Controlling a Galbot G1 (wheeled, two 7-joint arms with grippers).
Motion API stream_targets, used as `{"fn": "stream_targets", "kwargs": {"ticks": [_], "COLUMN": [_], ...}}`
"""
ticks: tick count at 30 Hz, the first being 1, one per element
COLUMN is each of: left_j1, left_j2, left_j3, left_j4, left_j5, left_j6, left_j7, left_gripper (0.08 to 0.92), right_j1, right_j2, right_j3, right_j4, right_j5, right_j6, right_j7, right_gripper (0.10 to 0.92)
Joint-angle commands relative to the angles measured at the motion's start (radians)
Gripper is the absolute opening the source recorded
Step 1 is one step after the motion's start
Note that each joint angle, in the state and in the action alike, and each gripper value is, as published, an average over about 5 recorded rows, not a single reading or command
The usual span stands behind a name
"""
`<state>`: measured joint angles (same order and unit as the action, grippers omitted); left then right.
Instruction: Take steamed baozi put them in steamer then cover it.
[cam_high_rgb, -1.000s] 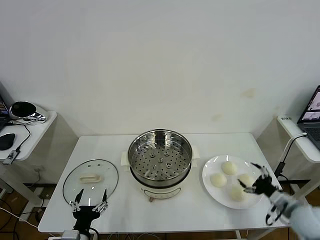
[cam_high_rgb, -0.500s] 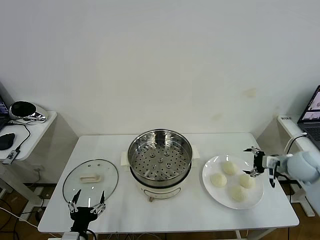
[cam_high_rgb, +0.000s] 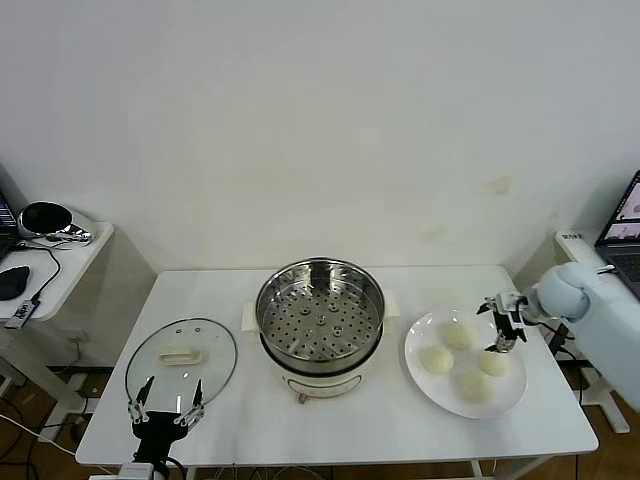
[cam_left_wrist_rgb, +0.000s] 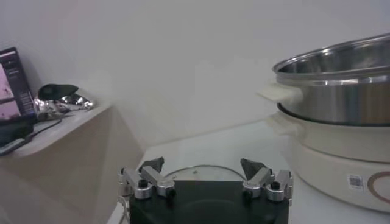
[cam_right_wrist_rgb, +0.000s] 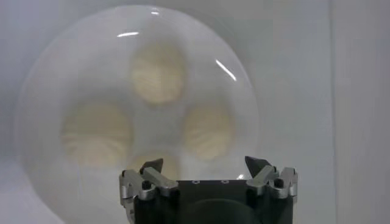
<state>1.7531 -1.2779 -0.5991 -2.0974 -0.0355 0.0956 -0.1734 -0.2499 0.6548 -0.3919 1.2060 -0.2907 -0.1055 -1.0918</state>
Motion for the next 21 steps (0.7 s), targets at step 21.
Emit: {"fn": "stream_targets", "kwargs": {"ticks": [21], "left_j1": [0.009], "left_j2": [0.005], "left_j3": [-0.023], "left_j4": [0.001], "left_j5": [0.016], "left_j6": [-0.009], "left_j7": [0.0], "left_gripper": [0.823], "right_j1": [0.136], "right_j2": [0.234], "right_j3": [-0.157], "right_j4": [-0.304], "right_j5": [-0.063], "right_j6": [-0.008], "right_j7": [-0.022], "right_gripper": [0.811]}}
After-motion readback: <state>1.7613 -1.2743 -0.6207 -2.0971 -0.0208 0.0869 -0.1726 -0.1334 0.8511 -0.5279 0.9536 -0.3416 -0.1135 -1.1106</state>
